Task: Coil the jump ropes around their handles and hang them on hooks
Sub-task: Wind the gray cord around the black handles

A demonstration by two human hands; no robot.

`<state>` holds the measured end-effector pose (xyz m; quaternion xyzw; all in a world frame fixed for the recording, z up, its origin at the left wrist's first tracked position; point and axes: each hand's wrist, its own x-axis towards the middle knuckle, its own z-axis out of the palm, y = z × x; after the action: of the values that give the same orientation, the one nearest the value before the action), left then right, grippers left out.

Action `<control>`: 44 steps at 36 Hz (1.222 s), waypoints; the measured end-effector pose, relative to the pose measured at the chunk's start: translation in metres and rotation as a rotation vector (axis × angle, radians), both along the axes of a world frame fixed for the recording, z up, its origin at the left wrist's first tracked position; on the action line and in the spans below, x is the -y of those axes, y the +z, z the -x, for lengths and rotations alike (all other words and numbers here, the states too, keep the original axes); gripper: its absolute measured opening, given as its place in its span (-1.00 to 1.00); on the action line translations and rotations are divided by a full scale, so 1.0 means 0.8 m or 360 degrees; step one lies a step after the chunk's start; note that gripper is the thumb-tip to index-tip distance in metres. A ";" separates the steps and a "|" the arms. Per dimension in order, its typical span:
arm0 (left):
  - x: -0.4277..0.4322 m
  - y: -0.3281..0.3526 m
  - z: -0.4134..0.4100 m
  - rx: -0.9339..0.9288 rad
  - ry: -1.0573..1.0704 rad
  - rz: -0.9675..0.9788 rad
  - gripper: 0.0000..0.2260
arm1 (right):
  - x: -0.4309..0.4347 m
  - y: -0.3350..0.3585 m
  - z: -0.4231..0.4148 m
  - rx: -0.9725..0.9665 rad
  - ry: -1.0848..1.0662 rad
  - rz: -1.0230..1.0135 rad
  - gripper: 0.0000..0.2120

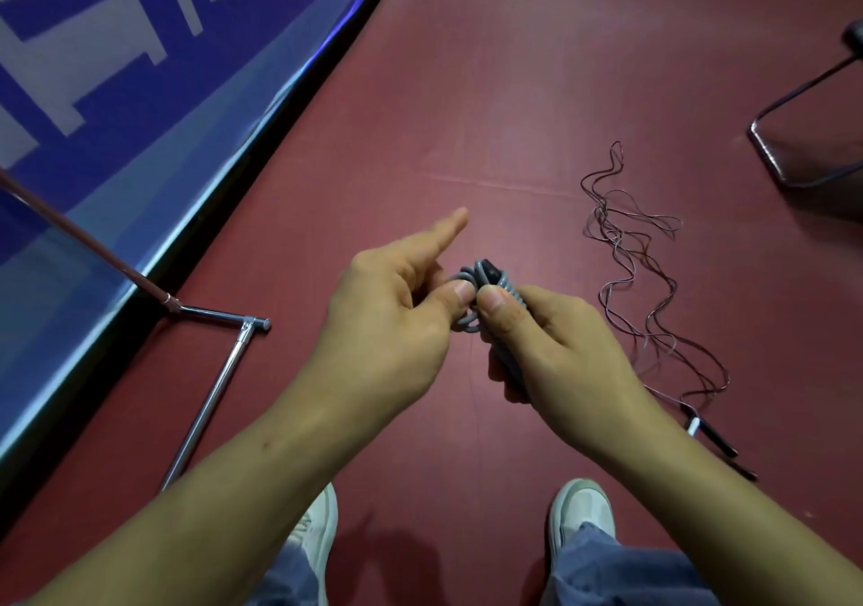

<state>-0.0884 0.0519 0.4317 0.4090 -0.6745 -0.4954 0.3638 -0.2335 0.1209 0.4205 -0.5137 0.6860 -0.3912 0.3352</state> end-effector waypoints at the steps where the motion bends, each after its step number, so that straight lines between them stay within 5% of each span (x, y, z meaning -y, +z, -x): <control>1: 0.000 0.004 0.001 0.0008 0.0025 0.0050 -0.55 | 0.000 -0.001 0.000 -0.0016 -0.0003 0.0008 -0.42; 5: 0.000 0.004 0.004 0.0021 0.0088 0.0087 -0.82 | 0.002 -0.005 0.000 -0.0068 -0.0028 0.0034 -0.45; 15: 0.006 0.014 -0.006 -0.0283 -0.0135 -0.0297 -0.90 | 0.004 0.002 0.001 0.0059 0.0042 0.0031 -0.52; 23: 0.009 0.017 -0.008 -0.0321 -0.0288 -0.0454 -0.82 | 0.000 0.005 0.001 0.0670 0.0168 -0.0181 -0.46; 31: 0.014 0.024 -0.022 -0.0083 -0.0524 -0.0245 -0.90 | -0.008 0.007 -0.001 0.1085 0.0238 -0.0332 -0.42; 44: 0.012 0.024 -0.024 0.0128 -0.0516 0.0163 -0.91 | -0.006 0.005 -0.005 0.1316 0.0294 -0.0666 -0.46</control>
<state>-0.0694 0.0424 0.4509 0.2952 -0.7700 -0.4960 0.2722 -0.2295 0.1258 0.4247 -0.2951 0.5106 -0.3850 0.7099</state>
